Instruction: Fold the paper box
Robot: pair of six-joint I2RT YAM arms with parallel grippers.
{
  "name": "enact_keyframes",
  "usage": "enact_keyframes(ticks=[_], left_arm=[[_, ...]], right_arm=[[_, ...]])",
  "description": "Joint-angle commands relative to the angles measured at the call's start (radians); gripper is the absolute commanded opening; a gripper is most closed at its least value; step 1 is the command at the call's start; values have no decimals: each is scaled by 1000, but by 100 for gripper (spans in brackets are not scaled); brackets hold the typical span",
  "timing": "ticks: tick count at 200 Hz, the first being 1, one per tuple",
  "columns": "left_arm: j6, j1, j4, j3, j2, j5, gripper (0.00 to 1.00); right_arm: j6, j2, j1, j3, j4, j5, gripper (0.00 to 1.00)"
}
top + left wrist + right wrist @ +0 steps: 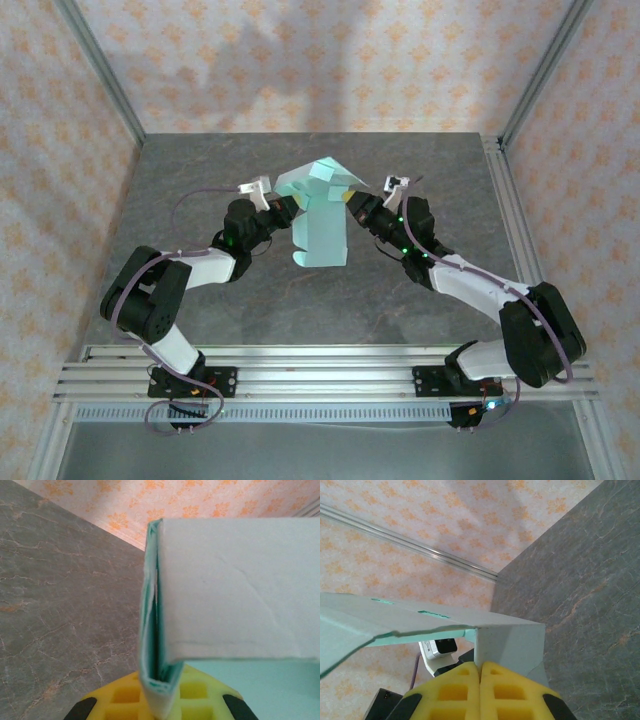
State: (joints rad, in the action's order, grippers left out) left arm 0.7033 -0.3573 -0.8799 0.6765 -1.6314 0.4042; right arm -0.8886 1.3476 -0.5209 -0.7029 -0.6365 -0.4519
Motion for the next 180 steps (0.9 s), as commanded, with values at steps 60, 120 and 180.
enact_keyframes(ticks=[60, 120, 180], left_arm=[[-16, -1, -17, -23, 27, -43, 0], [2, 7, 113, -18, 50, -165, 0], [-21, 33, 177, 10, 53, -34, 0]], right_arm=[[88, -110, -4, -8, 94, 82, 52], [283, -245, -5, -99, 383, 127, 63], [581, -253, 28, -330, 779, 192, 57]])
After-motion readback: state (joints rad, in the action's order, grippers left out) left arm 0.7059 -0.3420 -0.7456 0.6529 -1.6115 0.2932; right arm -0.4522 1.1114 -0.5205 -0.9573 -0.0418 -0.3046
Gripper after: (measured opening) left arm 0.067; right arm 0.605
